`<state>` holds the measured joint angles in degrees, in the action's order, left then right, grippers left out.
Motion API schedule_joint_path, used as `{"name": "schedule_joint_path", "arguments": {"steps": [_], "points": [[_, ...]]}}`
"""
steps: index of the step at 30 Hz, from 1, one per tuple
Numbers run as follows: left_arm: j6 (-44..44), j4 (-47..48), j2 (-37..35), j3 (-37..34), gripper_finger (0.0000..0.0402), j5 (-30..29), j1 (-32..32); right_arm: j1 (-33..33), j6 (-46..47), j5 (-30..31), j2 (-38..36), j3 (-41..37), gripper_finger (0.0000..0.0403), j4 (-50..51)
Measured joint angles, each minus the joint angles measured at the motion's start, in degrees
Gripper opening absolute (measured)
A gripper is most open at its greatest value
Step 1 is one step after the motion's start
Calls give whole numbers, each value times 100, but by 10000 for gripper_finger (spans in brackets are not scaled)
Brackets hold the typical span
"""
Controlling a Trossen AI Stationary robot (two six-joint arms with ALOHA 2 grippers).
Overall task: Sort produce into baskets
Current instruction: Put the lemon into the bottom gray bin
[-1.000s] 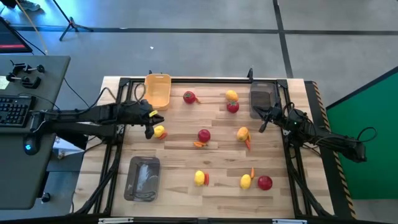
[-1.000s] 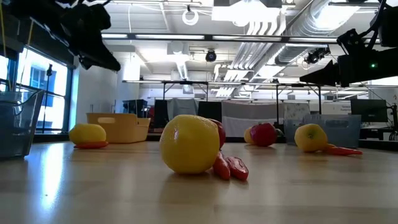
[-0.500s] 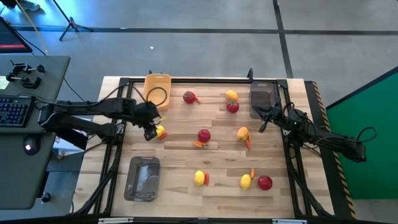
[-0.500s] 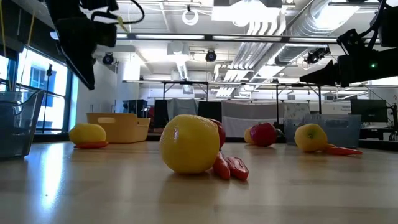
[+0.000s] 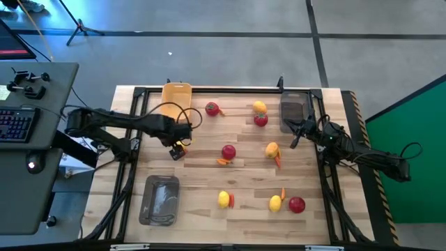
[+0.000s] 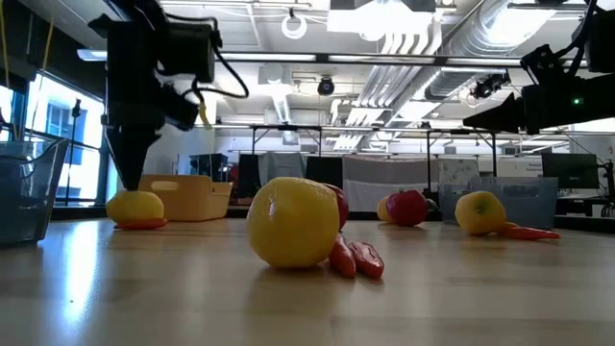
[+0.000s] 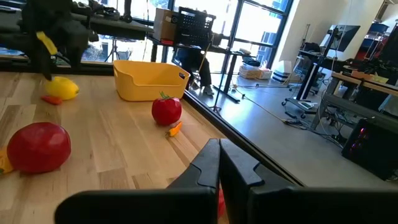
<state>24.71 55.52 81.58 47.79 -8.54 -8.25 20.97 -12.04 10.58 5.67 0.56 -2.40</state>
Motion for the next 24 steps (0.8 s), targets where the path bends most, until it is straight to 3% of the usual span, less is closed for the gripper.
{"name": "schedule_joint_path", "arguments": {"steps": [12,24], "points": [[-355,-23,772,0,285,-951,-101,0,-1,-1,-2,2,0,-1],[-282,-449,859,0,285,-821,-660,0,0,-1,0,0,0,1]]}}
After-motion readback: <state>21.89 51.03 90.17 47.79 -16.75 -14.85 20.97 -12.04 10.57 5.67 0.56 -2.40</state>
